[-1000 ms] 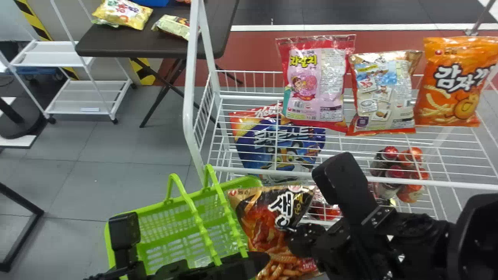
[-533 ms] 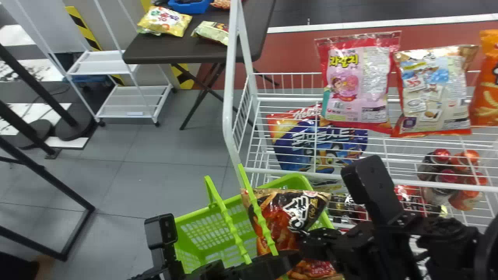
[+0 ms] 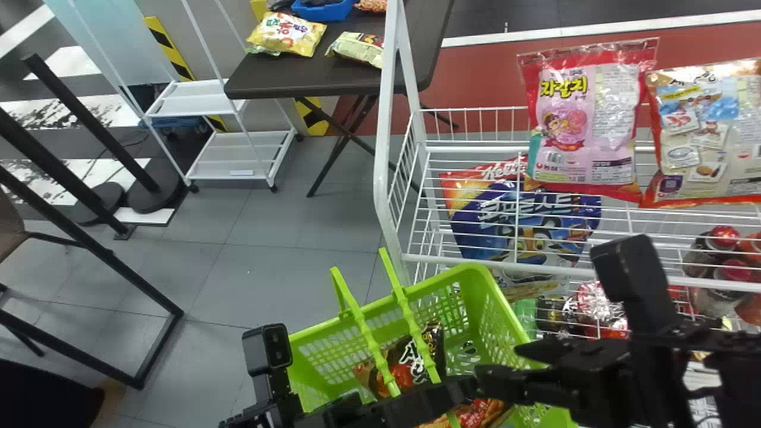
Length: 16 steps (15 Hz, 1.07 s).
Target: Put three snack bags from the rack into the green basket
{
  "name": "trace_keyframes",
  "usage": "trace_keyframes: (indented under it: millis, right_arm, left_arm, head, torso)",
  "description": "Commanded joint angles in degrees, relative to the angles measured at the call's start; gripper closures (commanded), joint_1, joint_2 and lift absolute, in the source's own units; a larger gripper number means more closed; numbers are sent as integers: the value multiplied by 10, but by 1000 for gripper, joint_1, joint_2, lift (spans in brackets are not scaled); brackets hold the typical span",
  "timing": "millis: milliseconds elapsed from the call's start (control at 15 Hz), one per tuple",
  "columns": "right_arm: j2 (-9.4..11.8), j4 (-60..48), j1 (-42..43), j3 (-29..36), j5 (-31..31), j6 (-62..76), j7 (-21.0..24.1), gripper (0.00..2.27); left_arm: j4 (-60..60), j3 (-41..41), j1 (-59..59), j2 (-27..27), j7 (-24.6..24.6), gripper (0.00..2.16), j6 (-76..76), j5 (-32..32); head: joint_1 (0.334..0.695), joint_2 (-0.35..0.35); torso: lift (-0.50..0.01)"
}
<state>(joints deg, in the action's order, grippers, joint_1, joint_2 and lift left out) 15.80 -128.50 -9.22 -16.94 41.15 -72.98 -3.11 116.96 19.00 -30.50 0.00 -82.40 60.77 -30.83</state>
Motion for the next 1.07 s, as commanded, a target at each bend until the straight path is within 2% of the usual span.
trace_keyframes:
  millis: [0, 67, 133, 333, 400, 667, 867, 1000]
  right_arm:
    - [8, 2, 5, 42, -23, 41, -2, 29]
    - [17, 3, 9, 66, -36, 66, -2, 29]
    - [24, 7, 10, 87, -52, 89, -1, 29]
    - [39, 42, 17, 130, -94, 155, 5, 29]
    - [42, 56, 21, 138, -101, 173, 5, 29]
    - [50, 142, 53, 146, -143, 291, 5, 29]
    - [47, 223, 91, 129, -171, 365, 1, 29]
    - [42, 256, 109, 118, -184, 401, 3, 29]
  left_arm:
    - [0, 1, 0, -1, 0, 2145, 2, 0]
    - [0, 2, 0, -1, -3, 2145, 2, 0]
    - [0, 3, 0, -1, -3, 2145, 2, -1]
    - [-7, 5, 1, -1, -14, 2145, 2, -13]
    - [-16, 8, 4, -1, -19, 2145, 2, -20]
    - [-38, 19, 8, -1, -34, 2145, 5, -44]
    - [-64, 36, 13, -1, -58, 2145, 30, -87]
    - [-65, 42, 15, -1, -57, 2145, 30, -85]
  head:
    - [695, 268]
    - [695, 248]
    - [695, 180]
    - [695, 65]
    - [695, -5]
    - [695, -104]
    - [695, -132]
    - [695, -133]
  torso:
    - [0]
    - [0]
    - [0]
    - [0]
    - [0]
    - [0]
    - [0]
    - [0]
